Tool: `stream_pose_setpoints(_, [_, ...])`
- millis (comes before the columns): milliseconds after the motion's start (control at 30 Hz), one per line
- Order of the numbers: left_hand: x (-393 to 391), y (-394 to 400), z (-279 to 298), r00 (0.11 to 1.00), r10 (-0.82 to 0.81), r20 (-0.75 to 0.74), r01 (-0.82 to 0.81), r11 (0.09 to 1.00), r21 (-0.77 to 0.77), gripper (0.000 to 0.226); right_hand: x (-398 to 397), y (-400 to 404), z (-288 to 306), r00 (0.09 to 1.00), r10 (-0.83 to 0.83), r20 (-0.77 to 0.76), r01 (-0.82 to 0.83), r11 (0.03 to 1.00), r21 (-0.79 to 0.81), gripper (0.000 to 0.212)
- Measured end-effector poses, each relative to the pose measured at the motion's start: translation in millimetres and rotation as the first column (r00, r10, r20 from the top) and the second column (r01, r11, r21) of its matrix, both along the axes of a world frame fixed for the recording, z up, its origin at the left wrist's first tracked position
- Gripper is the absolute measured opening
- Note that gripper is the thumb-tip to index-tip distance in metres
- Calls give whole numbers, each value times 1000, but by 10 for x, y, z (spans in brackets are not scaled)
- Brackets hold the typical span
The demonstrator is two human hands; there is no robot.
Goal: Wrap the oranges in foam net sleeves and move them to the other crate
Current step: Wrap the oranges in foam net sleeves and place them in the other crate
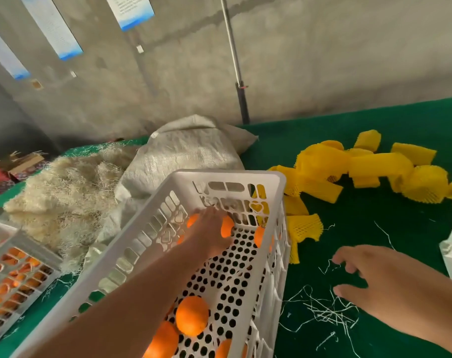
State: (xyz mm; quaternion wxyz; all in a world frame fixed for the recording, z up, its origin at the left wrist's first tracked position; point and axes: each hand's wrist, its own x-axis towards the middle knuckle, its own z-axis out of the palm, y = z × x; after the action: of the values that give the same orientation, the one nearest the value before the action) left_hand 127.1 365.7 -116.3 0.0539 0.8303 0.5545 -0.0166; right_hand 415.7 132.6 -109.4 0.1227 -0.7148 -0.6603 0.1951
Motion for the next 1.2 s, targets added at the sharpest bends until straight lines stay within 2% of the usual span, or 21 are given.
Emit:
stream_pose_setpoints(100, [29,168,-192,998,43,-44,-42,999,20,77,29,17,-61,1000,5,1,-5,1000,-8,61])
stream_pose_setpoints(200, [20,292,-342,996,68,-49,-66,997,46,73,34,36,-88,1000,11,4,-10,1000,-14,62])
stream_pose_setpoints(400, [-30,311,-349,994,107,38,-109,991,81,63,-8,13,-47,1000,10,-9,-9,1000,18,58])
stream_pose_setpoints(500, [-93,118,-76,988,78,135,-94,989,112,61,-31,-7,-5,1000,3,-11,-3,1000,0,57])
stream_pose_setpoints(567, [-119,-106,239,955,37,296,-78,989,128,62,-44,-19,20,1000,3,-20,-3,1000,-11,57])
stream_pose_setpoints(633, [-111,-392,598,841,4,540,-54,995,78,64,-52,-28,41,999,6,-35,-7,1000,-12,59])
stream_pose_setpoints(700, [-45,-720,906,625,-25,780,69,997,-23,66,-59,-41,54,999,14,-39,-14,1000,-6,59])
stream_pose_setpoints(767, [53,-1033,1093,445,-51,894,228,972,-58,67,-70,-52,77,999,17,-40,-17,1000,-5,59])
stream_pose_setpoints(800, [118,-1174,1133,410,-65,910,277,959,-56,66,-75,-57,94,999,19,-35,-19,1000,-7,58])
stream_pose_setpoints(867, [254,-1380,1101,421,-79,904,307,950,-60,66,-90,-64,147,1000,11,-23,-12,1000,-20,56])
stream_pose_setpoints(1033, [449,-1536,798,476,-132,870,255,967,8,67,-89,-51,181,999,1,34,2,998,-70,52])
stream_pose_setpoints(1133, [460,-1566,721,534,-269,801,281,951,132,77,-81,-36,179,998,1,61,4,996,-92,53])
stream_pose_setpoints(1200, [456,-1578,718,577,-348,739,321,928,187,76,-75,-23,184,997,-6,79,14,995,-98,55])
